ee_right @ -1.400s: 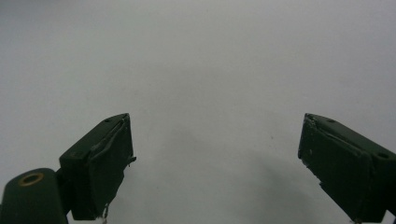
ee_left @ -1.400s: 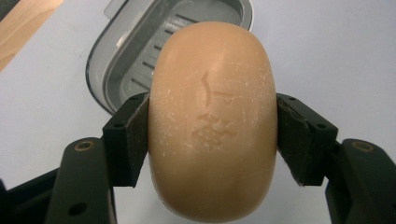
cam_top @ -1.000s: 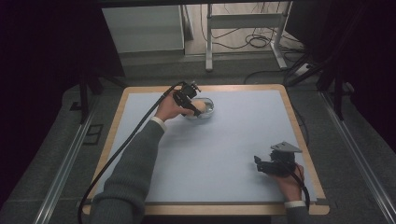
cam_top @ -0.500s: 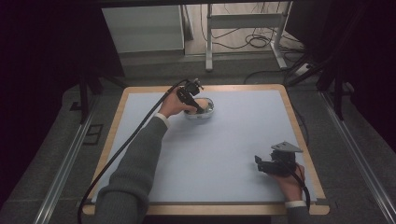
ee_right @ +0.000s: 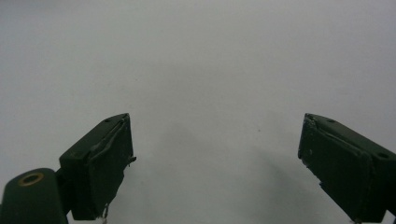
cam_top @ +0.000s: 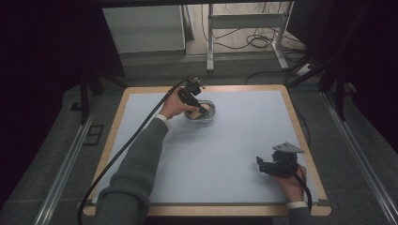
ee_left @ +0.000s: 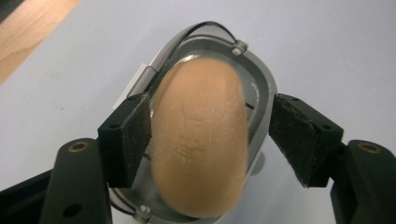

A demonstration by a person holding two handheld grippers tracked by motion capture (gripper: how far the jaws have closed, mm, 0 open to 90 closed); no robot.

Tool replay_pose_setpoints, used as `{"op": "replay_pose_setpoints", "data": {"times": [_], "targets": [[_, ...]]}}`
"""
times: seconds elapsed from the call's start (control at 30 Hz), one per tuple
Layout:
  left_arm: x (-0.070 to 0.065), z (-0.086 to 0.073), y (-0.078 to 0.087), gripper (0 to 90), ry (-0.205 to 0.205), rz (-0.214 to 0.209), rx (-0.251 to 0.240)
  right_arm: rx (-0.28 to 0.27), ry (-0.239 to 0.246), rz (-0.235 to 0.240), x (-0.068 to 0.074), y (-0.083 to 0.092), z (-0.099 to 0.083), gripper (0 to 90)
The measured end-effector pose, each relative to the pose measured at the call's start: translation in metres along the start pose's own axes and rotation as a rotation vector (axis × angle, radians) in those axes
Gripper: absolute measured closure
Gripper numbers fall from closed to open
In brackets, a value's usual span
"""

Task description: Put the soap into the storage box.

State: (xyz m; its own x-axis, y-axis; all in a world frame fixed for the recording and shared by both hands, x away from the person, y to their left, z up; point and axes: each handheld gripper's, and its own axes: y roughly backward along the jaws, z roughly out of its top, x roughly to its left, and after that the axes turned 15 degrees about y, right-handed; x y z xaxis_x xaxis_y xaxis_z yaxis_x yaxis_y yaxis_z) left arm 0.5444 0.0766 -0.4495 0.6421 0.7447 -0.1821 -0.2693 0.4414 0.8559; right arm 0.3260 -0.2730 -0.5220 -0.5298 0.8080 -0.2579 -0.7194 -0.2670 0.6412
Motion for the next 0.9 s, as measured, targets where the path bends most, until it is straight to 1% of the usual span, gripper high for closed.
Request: {"op": "replay_pose_setpoints", "data": {"times": [0.17,0.2,0.3,0.43,0.53,0.6,0.67,0.83,0.87,0.9], "targets": [[-0.004,-0.003,0.007,29.9,-0.009,0.001,-0.013,-0.001,0.006,0.002,0.001,0.0,0.001,10.2],[-0.005,-0.004,0.009,29.9,-0.002,-0.002,-0.024,-0.001,0.006,0.002,0.001,0.0,0.001,10.2],[-0.008,-0.01,0.015,29.7,-0.012,0.009,-0.019,-0.001,0.007,0.001,0.002,0.0,0.001,10.2],[-0.011,-0.023,0.029,29.8,-0.008,0.014,-0.043,-0.002,0.006,0.002,0.002,0.001,0.001,10.2],[-0.014,-0.034,0.039,29.1,-0.016,0.021,-0.056,-0.005,0.004,0.003,0.003,0.001,0.002,10.2],[-0.017,-0.041,0.046,28.9,-0.011,0.02,-0.072,-0.009,0.008,0.002,0.003,0.002,0.003,10.2],[-0.02,-0.048,0.051,28.4,-0.008,0.03,-0.081,-0.013,0.009,0.001,0.004,0.002,0.004,10.2],[-0.025,-0.067,0.06,27.8,0.007,0.029,-0.109,-0.012,0.016,0.002,0.005,0.002,0.005,10.2],[-0.025,-0.071,0.061,27.4,0.007,0.031,-0.108,-0.012,0.015,0.002,0.005,0.002,0.005,10.2],[-0.026,-0.075,0.062,26.5,0.015,0.032,-0.113,-0.012,0.016,0.002,0.005,0.002,0.005,10.2]]}}
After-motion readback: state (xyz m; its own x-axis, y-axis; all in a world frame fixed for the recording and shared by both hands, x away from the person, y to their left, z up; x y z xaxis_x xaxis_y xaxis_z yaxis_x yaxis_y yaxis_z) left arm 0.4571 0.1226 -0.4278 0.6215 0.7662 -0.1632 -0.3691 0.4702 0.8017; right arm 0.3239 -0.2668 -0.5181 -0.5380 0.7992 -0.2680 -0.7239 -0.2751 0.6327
